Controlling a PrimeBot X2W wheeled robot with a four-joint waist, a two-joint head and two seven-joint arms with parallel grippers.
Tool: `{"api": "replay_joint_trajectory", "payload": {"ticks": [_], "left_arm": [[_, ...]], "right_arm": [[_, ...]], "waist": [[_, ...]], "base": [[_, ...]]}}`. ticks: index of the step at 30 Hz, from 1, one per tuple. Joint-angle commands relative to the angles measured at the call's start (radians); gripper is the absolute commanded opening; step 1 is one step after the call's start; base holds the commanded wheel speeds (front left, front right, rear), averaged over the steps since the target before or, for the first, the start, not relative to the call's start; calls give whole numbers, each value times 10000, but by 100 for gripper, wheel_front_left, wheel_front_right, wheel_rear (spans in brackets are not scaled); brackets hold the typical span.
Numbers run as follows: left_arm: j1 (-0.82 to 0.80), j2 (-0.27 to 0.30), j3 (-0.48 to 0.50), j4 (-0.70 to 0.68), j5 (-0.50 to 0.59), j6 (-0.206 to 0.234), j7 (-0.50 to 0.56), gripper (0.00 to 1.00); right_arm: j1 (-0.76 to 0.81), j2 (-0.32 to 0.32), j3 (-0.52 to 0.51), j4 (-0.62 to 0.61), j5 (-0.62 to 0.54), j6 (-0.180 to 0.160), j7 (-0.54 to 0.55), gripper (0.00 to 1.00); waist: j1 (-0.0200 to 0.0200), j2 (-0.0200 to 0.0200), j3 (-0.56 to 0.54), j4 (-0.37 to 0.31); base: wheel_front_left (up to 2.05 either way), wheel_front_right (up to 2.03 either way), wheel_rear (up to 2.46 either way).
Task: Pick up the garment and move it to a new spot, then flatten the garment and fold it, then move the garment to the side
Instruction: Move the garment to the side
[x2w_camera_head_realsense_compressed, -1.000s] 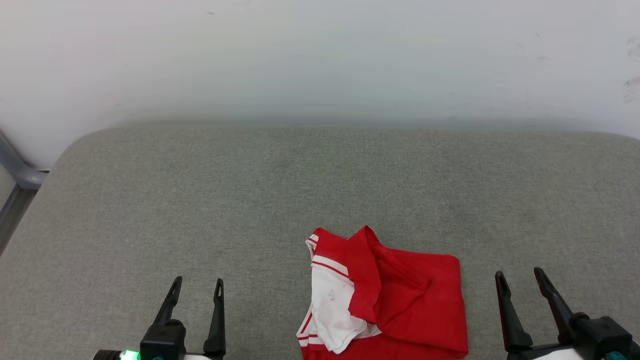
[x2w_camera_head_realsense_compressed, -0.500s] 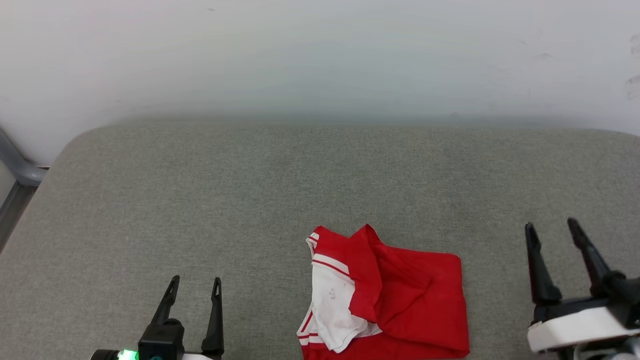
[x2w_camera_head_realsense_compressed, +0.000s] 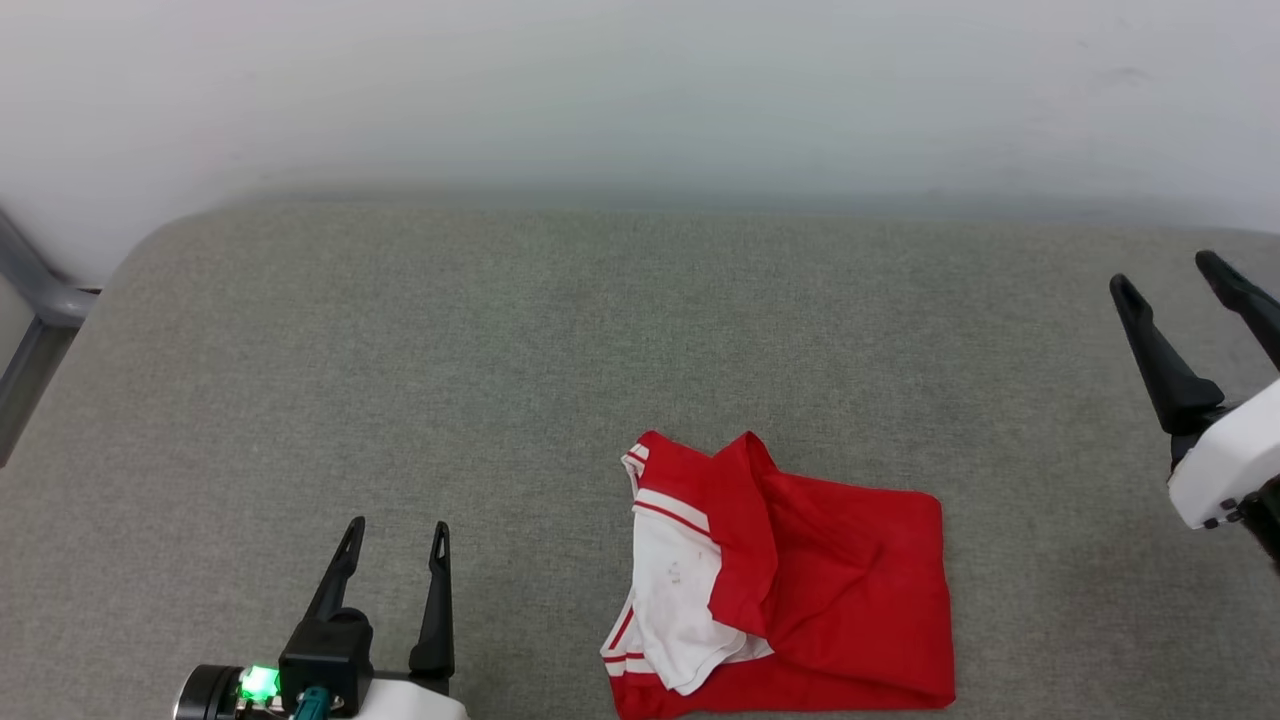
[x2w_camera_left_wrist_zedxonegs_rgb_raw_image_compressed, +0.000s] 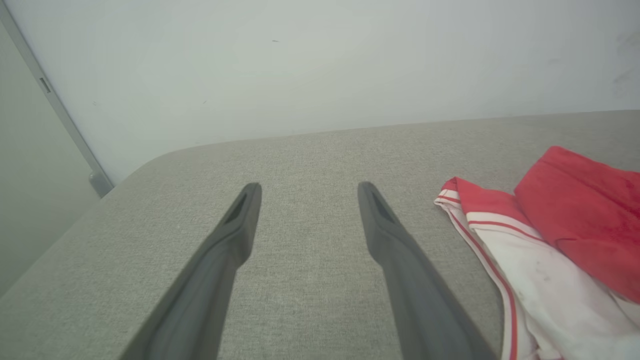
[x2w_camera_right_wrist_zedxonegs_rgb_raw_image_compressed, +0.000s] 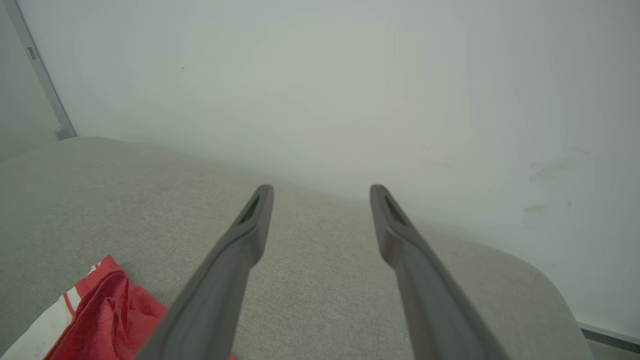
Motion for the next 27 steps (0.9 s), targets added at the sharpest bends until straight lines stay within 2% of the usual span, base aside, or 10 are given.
{"api": "replay_joint_trajectory", "payload": {"ticks": [1, 7, 13, 20, 27], "left_arm": [[-159, 28, -24, -25, 16, -17, -46, 100], [-370, -24, -103, -19, -16, -29, -45, 100], [-614, -106, -242, 3, -39, -9, -45, 100], [-790, -159, -294, -62, -70, 15, -45, 100], [-1053, -214, -355, -34, -55, -3, -45, 100]], "right_arm": [[-258, -295, 152, 14, 494, -9, 603, 100], [-251, -990, 974, 397, 2509, -9, 3410, 100], [457, -1095, 1725, 824, 3886, -9, 5106, 100], [899, -726, 2037, 1469, 4558, -9, 5392, 100], [624, -255, 2511, 2233, 4852, -9, 4976, 100]], "waist": [[0, 0, 137, 45], [0, 0, 430, 158], [0, 0, 716, 433], [0, 0, 1074, 702], [0, 0, 1468, 907]], "base": [[0, 0, 0], [0, 0, 0], [0, 0, 0], [0, 0, 0], [0, 0, 0]]}}
